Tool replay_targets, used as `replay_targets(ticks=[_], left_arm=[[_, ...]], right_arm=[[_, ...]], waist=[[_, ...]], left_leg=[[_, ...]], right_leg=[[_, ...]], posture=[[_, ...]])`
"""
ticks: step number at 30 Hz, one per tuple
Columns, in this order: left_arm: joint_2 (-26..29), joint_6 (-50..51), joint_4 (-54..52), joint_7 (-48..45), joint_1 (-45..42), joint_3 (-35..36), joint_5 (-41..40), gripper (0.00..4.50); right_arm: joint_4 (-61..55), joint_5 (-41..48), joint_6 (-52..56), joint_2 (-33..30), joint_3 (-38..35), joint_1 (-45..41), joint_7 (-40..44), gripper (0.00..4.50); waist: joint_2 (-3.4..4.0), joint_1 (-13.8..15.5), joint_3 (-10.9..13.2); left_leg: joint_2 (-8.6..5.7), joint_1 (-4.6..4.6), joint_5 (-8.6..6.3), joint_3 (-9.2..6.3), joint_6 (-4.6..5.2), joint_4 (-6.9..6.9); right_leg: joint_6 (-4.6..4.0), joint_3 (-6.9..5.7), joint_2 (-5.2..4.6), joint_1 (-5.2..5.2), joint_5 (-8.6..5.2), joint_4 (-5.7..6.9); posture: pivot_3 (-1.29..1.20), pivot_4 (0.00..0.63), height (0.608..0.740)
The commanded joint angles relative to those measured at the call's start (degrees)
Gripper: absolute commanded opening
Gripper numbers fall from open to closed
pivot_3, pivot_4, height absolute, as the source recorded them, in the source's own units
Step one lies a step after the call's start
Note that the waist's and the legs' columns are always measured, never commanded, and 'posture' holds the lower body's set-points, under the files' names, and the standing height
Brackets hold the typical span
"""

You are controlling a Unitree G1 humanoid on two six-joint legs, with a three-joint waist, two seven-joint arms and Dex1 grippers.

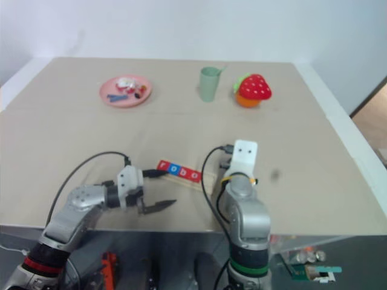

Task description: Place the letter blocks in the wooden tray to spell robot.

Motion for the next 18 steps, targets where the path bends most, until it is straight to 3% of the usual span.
replay_targets(ticks=[1,12,14,18], left_arm=[[-0.4,-1.4,0.4,-0.5,-1.5,-0.1,0.3,4.50],[-0.4,-2.2,0.3,-0.4,-0.9,0.0,0.8,4.50],[-0.1,-2.2,-0.3,-0.4,-0.3,0.1,0.8,4.50],[0.0,-2.4,-0.4,-0.2,-0.2,0.4,1.1,4.50]], right_arm=[[-2.9,1.8,5.4,0.4,0.4,-1.4,3.2,1.22],[-3.2,2.8,10.3,3.6,-3.2,-3.0,6.2,1.22],[-3.6,3.0,9.7,3.5,-3.6,-3.0,6.9,2.25],[-7.2,4.0,10.6,1.3,-5.4,-4.1,8.9,3.64]], waist=[[0.00,0.0,0.0],[-0.01,-0.2,0.0],[-0.02,-0.2,0.0],[-0.02,-0.2,0.0]], left_leg=[[0.01,0.00,0.00,-0.03,0.00,0.02],[0.06,0.03,0.22,-0.20,-0.11,0.04],[0.06,0.03,0.22,-0.20,-0.12,0.04],[0.05,0.02,0.23,-0.22,-0.13,0.04]], right_leg=[[0.02,-0.03,0.02,0.00,-0.01,0.00],[0.04,-0.22,0.10,0.04,0.07,0.04],[0.05,-0.21,0.09,0.04,0.07,0.04],[0.05,-0.23,0.08,0.05,0.07,0.04]], posture=[[0.00,0.150,0.740],[0.00,0.150,0.740],[0.00,0.150,0.740],[0.00,0.150,0.740]])
